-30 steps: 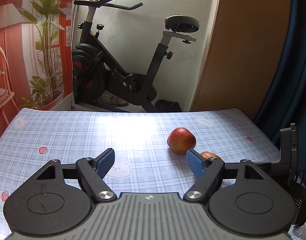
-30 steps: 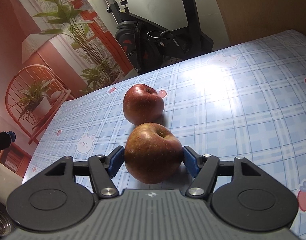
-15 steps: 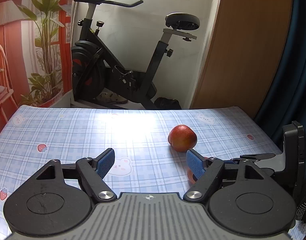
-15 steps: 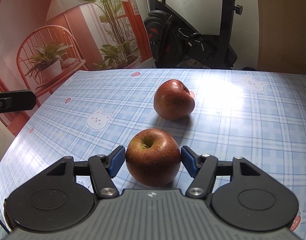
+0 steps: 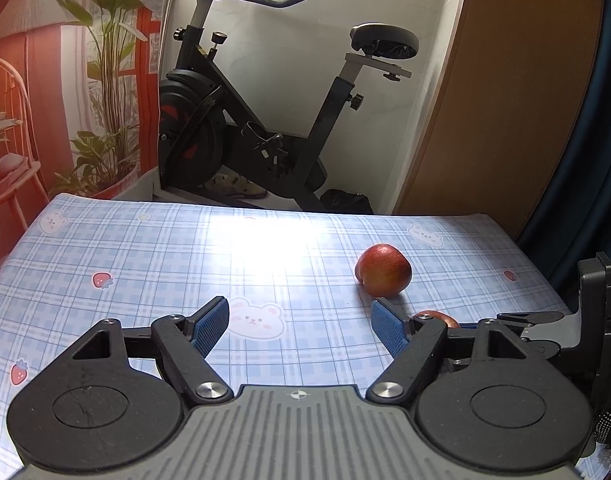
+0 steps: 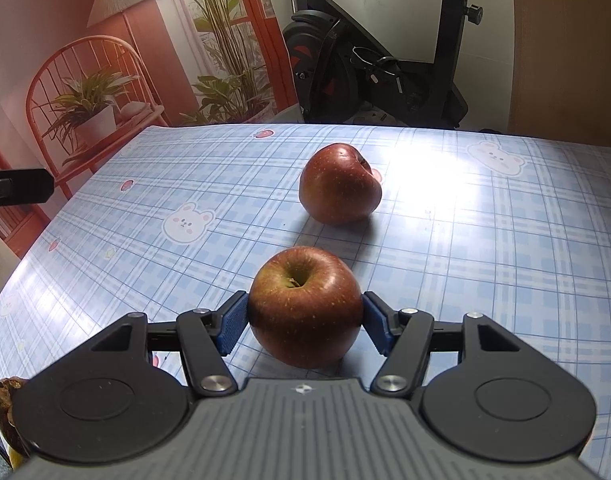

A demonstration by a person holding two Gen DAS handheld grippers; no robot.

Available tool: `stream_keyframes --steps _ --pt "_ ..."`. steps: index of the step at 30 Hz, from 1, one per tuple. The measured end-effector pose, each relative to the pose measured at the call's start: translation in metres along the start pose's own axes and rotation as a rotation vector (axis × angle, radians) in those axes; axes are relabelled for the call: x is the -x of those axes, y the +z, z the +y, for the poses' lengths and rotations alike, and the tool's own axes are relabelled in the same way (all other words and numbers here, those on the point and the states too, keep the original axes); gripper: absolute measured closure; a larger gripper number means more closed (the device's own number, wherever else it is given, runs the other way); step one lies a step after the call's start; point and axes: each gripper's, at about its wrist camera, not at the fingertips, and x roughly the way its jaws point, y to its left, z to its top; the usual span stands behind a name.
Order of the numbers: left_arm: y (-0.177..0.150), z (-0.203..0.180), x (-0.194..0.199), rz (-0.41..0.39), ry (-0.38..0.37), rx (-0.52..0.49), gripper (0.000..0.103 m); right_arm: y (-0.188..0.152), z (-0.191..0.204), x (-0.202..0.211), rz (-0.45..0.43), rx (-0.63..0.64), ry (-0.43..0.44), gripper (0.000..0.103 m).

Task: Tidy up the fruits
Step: 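Grasp the other red apple with the left tool while the right tool holds its apple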

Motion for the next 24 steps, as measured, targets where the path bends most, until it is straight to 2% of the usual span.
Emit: stream_keyframes --steps 9,13,17,21,24 --pt "0.004 0.026 0.024 0.001 0.040 0.010 0.024 -0.027 0.003 0.035 -0.044 -0.109 -0.026 0.040" --pt "0.010 0.041 0.031 0.001 0.072 -0.021 0.023 -0.040 0.006 0.053 -0.090 -0.187 -0.053 0.040" --pt "0.029 0.048 0.028 -0.038 0.090 -0.066 0.024 -0.048 0.011 0.064 -0.131 -0.257 -0.090 0.040" --pt "0.050 0.024 0.009 -0.123 0.058 -0.152 0.024 -0.050 0.011 0.070 -0.165 -0.311 -0.129 0.040" --pt "0.055 -0.011 -0.017 -0.172 -0.016 -0.244 0.023 -0.049 0.007 0.073 -0.182 -0.328 -0.159 0.040"
